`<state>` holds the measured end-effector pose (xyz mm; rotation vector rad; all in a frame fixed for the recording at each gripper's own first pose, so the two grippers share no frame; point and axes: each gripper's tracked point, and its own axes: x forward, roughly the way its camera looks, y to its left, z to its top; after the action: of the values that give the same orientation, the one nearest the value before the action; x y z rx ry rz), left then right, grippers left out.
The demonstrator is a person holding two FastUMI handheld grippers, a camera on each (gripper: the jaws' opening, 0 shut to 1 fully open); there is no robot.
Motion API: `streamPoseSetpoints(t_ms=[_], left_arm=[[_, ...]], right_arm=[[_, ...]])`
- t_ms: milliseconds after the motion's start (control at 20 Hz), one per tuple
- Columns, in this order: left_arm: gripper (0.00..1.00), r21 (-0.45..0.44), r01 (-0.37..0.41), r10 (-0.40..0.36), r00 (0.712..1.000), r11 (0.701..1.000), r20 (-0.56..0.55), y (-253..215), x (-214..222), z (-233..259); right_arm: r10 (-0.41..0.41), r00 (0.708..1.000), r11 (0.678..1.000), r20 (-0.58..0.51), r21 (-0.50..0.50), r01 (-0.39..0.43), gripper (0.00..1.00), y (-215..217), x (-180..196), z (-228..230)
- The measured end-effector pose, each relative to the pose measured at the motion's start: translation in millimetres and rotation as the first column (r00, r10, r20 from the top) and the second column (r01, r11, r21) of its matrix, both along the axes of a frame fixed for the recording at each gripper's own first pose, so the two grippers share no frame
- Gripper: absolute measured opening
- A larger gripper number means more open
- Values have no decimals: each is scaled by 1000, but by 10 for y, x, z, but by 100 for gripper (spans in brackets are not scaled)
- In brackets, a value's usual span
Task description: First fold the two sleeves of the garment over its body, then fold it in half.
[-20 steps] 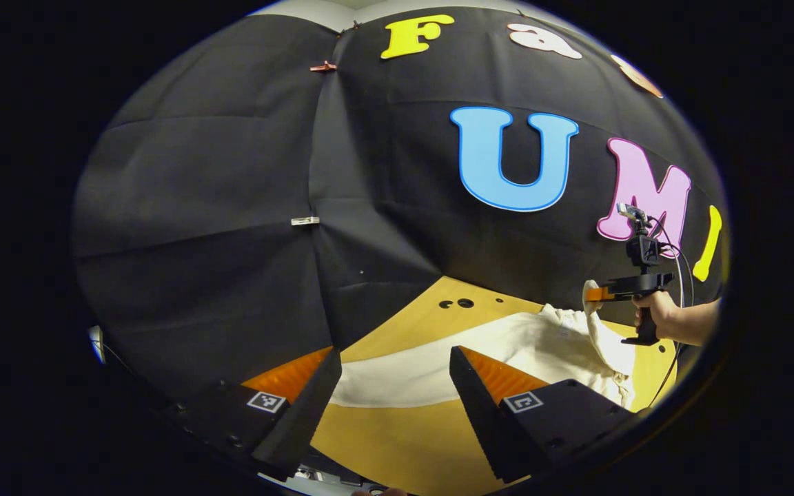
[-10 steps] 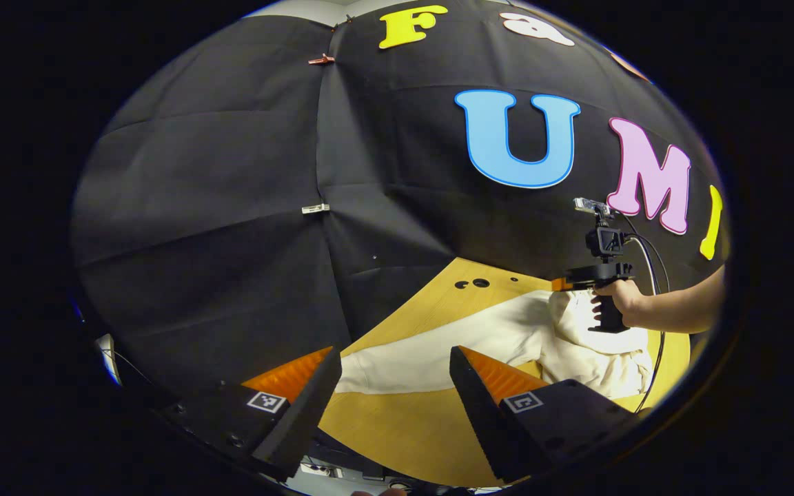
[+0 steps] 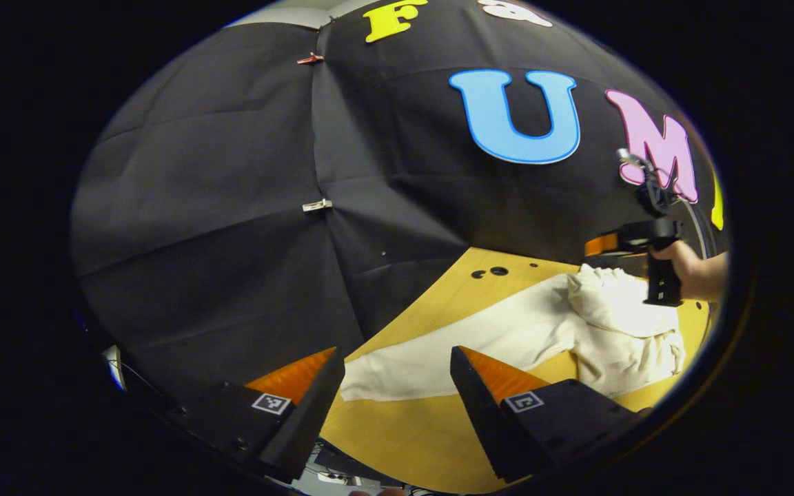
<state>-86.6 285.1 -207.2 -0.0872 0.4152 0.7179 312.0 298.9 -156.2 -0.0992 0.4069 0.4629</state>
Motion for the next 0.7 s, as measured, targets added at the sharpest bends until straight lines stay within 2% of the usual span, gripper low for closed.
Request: streamPoseSetpoints(t_ms=[400,600,700], left_arm=[[97,-55,-114,110,991,992,-74,514,-106,-648],[97,-127,-120,108,989,985,-99,597,-87,-1031],[97,-130,-121,106,988,984,-115,670,-63,-1197]], right_arm=[[-139,988,990,63,-21,141,100,-1328,-135,413],[-212,975,977,70,-10,213,100,-1923,-277,561],[-238,967,969,92,-43,243,100,-2258,-364,621]])
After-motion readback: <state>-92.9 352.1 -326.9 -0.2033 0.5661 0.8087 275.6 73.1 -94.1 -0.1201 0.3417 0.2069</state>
